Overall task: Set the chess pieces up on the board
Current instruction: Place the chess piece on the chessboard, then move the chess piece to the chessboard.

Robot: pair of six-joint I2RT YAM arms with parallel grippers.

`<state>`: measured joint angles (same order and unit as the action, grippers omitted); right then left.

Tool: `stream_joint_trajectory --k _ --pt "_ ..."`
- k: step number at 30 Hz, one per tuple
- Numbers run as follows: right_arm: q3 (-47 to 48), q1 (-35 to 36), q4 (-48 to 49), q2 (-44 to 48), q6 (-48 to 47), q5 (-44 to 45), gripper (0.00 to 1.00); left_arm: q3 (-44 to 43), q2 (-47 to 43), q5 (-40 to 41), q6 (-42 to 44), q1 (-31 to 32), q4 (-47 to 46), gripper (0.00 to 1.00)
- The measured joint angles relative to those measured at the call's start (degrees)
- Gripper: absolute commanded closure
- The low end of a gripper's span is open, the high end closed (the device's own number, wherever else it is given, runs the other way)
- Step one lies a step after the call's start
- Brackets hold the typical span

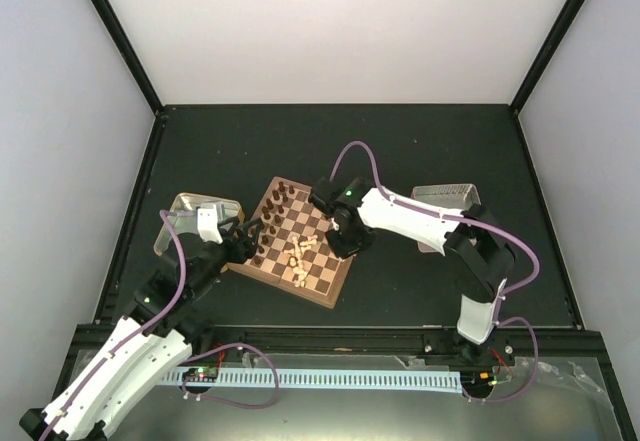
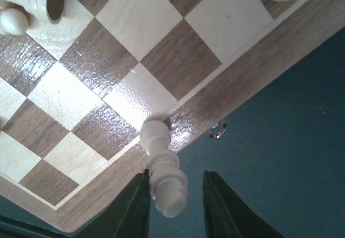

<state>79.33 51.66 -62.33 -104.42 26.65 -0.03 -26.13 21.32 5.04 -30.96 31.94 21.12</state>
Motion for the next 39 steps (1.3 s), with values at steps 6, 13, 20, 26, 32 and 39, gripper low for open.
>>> stream_joint_trajectory --k 6,13,20,26,32,39 --pt "0.6 0.0 1.8 -0.2 0.6 -0.2 0.53 0.0 0.0 0.0 0.0 0.0 0.0 0.31" --pt "-2.9 0.0 5.9 3.0 2.4 0.0 0.56 0.0 0.4 0.0 -0.3 0.0 0.0 0.30" --pt "-4.8 0.0 8.1 3.3 2.8 -0.2 0.74 0.5 0.7 -0.1 -1.0 0.0 -0.1 0.30" --pt "-4.8 0.1 9.6 3.3 2.5 0.1 0.83 0.8 0.9 -0.2 -1.3 0.0 -0.1 0.30" --pt "-4.5 0.7 11.1 3.2 1.7 2.1 0.84 0.8 0.9 -0.1 -2.0 0.0 -0.1 0.30" --pt "-1.8 0.9 12.3 3.1 0.2 5.5 0.84 1.7 0.9 0.8 -2.9 0.0 -0.1 0.30"
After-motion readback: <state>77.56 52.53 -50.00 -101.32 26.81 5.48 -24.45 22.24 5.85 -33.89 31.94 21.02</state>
